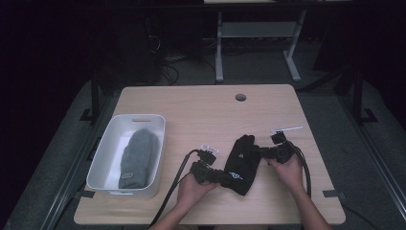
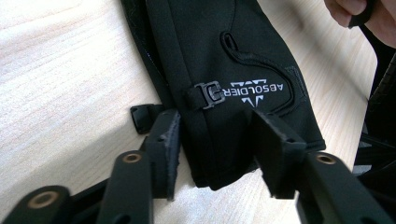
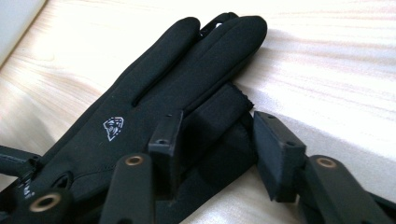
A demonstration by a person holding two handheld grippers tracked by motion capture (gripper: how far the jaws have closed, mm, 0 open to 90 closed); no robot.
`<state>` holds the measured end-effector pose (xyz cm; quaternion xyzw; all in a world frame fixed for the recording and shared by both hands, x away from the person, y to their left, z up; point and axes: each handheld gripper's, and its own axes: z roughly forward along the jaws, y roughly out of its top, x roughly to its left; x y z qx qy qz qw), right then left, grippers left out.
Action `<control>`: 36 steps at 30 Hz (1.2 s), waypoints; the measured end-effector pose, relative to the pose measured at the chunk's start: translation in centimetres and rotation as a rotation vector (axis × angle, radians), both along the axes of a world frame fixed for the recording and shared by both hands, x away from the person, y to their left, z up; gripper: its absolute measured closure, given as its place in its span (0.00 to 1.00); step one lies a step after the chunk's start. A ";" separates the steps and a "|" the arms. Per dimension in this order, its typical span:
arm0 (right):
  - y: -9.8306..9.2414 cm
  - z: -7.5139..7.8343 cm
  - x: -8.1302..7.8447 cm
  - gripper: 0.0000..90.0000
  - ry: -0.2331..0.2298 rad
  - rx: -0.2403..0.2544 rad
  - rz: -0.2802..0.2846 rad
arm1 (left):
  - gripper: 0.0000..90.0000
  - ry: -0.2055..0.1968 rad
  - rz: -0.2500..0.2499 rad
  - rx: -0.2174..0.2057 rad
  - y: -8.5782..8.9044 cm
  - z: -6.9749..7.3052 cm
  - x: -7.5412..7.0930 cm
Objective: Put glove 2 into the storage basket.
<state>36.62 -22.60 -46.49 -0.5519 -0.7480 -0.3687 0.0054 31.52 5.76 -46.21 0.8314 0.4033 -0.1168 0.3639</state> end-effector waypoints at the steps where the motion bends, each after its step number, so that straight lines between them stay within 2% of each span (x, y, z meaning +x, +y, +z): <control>1: 0.0 0.0 0.0 0.63 0.004 0.004 0.000 | 0.66 0.001 -0.002 0.002 0.0 0.0 0.0; 6: 0.1 -0.1 0.0 0.74 0.019 0.040 0.005 | 0.80 0.017 -0.007 -0.014 -0.2 -0.4 0.1; 13: -0.1 -0.1 0.0 0.84 0.031 0.084 0.003 | 0.88 0.043 -0.009 -0.043 0.1 -0.7 0.4; 16: -0.3 -0.1 0.0 0.85 0.043 0.098 0.001 | 0.89 0.043 -0.011 -0.052 0.3 -0.7 0.5; 21: -0.5 0.3 0.0 0.86 0.038 0.117 0.001 | 0.90 0.047 -0.011 -0.061 0.4 -0.6 0.5; 36: -0.8 1.4 -0.5 0.86 0.039 0.182 0.004 | 0.90 0.038 -0.021 -0.077 1.1 0.6 0.3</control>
